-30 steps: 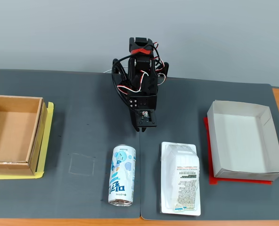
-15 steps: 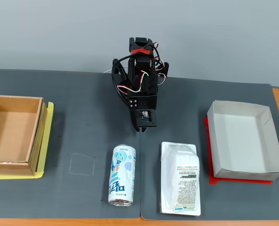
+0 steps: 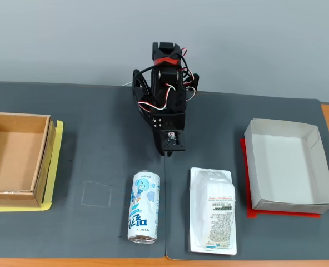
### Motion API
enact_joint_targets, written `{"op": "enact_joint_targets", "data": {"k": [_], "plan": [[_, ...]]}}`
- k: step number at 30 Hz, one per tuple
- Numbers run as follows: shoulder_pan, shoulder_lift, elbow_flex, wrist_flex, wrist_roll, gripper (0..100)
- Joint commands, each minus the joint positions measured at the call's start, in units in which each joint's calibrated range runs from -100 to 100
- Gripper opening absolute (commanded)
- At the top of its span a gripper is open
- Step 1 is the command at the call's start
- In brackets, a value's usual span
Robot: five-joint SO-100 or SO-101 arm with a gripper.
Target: Pick the can and put it in the brown box
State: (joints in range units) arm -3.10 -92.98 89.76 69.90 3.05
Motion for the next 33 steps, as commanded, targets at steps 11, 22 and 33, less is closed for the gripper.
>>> {"op": "enact_joint_targets", "data": {"k": [11,22,33], "plan": [[0.5,36.4,-34.2,-8.5,0.3,4],[2.1,57.9,-56.3,-8.5,0.3,5],[4.8,74.5,-67.5,-8.5,-0.1,38]]}}
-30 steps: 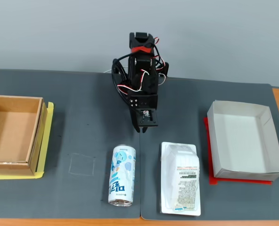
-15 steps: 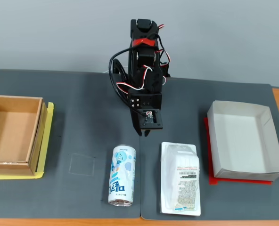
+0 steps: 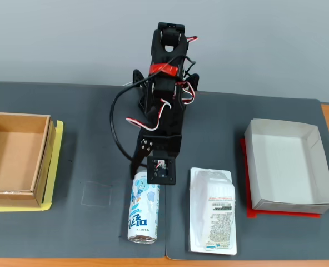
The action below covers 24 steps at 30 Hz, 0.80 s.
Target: Pick the can and put it in the brown box
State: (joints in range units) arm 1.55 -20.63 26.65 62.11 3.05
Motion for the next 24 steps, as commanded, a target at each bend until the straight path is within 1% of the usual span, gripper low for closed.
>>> {"op": "enact_joint_targets", "data": {"k": [1,4,6,10,13,19,24], "plan": [[-0.1,3.2,-5.0,-0.7,0.1,40],[-0.3,6.2,-6.7,-0.9,-0.1,45],[-0.6,8.3,-7.7,-0.9,-0.2,47],[-0.8,12.0,-9.4,-1.2,-0.2,46],[-0.8,14.4,-9.5,-4.3,-0.2,46],[-1.6,18.5,-9.6,-5.4,-0.2,46],[-1.6,21.2,-9.6,-8.9,-0.2,46]]}}
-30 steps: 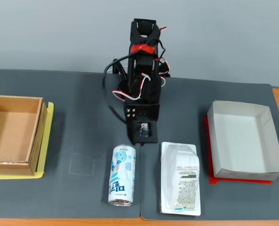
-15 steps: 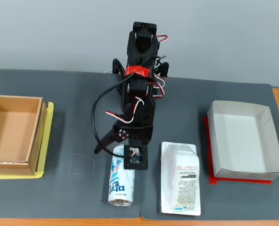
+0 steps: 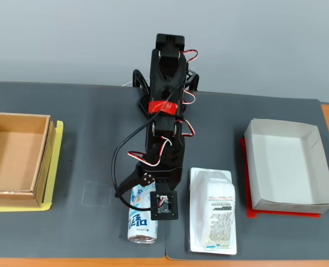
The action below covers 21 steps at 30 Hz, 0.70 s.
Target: Pick the can and put it in the brown box
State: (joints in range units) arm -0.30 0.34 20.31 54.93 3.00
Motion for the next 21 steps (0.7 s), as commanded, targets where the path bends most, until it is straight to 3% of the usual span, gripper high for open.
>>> {"op": "enact_joint_targets", "data": {"k": [1,16,21], "plan": [[0.2,0.7,-3.2,-1.8,0.0,46],[0.2,7.9,-3.2,-2.2,-0.1,46],[0.9,8.6,-2.2,-6.8,0.0,46]]}}
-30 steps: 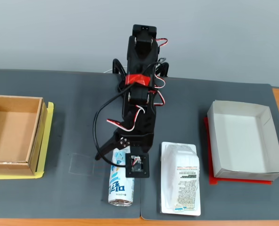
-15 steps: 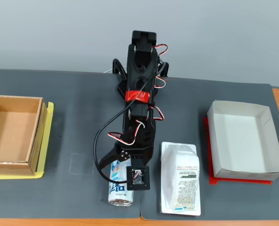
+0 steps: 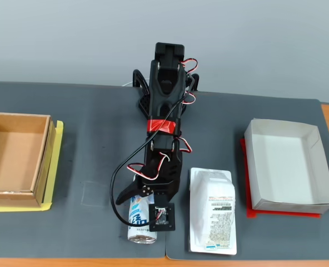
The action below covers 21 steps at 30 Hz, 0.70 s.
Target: Pick the can and put it in the brown box
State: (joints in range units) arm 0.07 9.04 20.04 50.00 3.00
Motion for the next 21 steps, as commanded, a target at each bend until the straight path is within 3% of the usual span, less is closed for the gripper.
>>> {"op": "enact_joint_targets", "data": {"k": [1,21], "plan": [[0.5,0.1,-1.9,-1.9,0.2,46],[0.6,5.1,-2.8,-1.9,0.1,46]]}}
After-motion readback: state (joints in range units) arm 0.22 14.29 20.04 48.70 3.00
